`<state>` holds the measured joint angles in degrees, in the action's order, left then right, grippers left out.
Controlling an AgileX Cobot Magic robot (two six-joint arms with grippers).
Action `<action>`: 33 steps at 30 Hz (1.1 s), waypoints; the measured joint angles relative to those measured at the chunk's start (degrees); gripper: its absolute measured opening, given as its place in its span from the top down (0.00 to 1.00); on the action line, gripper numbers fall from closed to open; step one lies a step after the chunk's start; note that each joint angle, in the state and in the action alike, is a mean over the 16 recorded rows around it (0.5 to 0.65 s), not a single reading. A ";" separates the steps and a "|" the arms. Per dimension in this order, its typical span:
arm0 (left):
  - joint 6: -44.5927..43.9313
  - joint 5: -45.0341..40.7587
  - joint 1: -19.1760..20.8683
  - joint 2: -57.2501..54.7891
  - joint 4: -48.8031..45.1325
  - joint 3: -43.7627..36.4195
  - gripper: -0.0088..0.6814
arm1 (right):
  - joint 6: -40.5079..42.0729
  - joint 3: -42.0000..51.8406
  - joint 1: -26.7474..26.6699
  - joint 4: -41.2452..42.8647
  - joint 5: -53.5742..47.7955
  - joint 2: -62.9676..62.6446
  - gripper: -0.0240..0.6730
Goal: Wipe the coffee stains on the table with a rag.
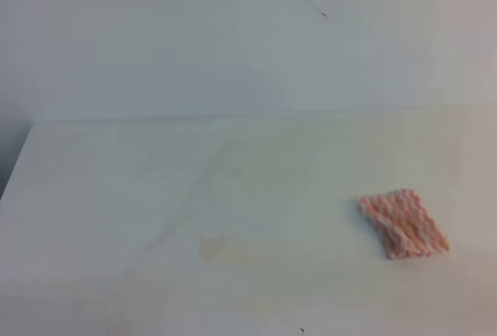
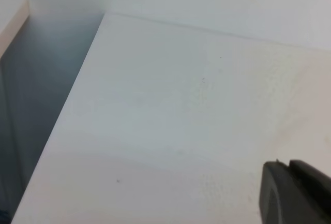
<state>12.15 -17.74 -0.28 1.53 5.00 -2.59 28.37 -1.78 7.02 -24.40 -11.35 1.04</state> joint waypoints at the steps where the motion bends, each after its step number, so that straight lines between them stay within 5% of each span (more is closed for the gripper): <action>1: 0.00 0.00 0.00 0.00 0.00 0.00 0.99 | -0.12 0.69 0.24 -0.21 -0.47 -0.57 0.97; 9: 0.00 0.00 0.00 0.00 0.00 0.00 0.99 | -3.42 2.10 0.71 0.75 -5.86 -2.01 0.97; 24: 0.00 0.00 0.00 0.00 0.00 0.00 0.99 | -31.39 2.00 0.71 21.25 -9.53 -1.97 0.97; 33: 0.00 0.00 0.00 0.00 0.00 0.00 0.99 | -36.12 2.00 0.71 24.57 -9.84 -1.97 0.97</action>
<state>12.15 -17.74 -0.28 1.53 5.00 -2.59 -7.75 0.22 7.73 0.17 -21.19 -0.92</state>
